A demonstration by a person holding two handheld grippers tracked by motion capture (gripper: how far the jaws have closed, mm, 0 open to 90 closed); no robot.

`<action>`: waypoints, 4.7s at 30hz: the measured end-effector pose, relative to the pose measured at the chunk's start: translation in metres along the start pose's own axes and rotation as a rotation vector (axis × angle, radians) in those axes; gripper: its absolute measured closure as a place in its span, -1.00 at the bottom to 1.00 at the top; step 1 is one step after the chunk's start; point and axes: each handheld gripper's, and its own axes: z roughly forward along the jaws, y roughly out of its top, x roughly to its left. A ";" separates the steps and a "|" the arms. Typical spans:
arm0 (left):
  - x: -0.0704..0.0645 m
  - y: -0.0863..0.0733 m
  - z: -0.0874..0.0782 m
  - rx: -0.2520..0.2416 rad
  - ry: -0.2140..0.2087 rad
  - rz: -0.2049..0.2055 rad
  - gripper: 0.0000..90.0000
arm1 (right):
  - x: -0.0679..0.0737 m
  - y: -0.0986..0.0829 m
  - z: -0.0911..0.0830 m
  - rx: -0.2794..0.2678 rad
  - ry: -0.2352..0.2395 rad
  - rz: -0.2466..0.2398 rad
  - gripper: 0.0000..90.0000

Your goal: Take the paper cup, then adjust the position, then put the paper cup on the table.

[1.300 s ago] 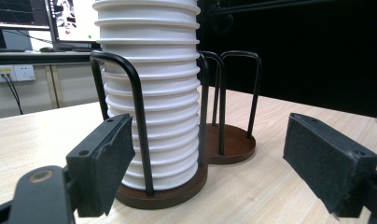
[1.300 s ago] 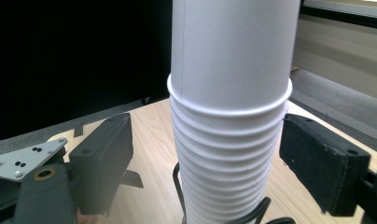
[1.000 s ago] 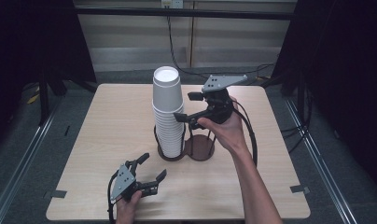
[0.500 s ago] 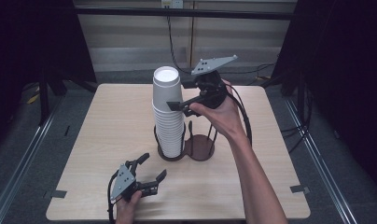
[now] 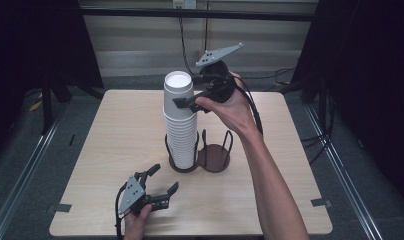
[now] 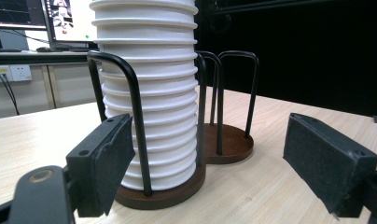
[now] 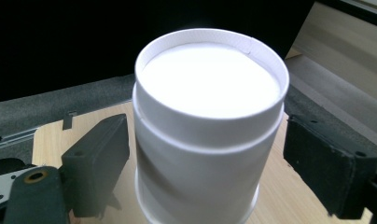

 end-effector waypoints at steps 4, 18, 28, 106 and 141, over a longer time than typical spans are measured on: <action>0.000 0.000 0.000 0.000 0.000 0.007 -0.64 | -0.002 0.002 0.007 0.011 0.016 0.004 -0.69; 0.000 0.000 0.000 0.001 0.001 0.001 -0.64 | -0.002 0.009 0.020 0.011 0.033 -0.002 -0.57; 0.000 0.000 0.000 0.001 0.001 0.001 -0.64 | 0.001 0.011 0.018 0.010 0.011 -0.008 -0.55; 0.001 0.000 0.000 0.003 -0.012 0.004 -0.64 | -0.004 0.000 -0.060 -0.454 0.019 0.069 -0.52; 0.001 0.002 0.003 0.044 0.005 0.029 -0.65 | 0.006 -0.070 -0.089 -0.392 -0.019 0.123 -0.52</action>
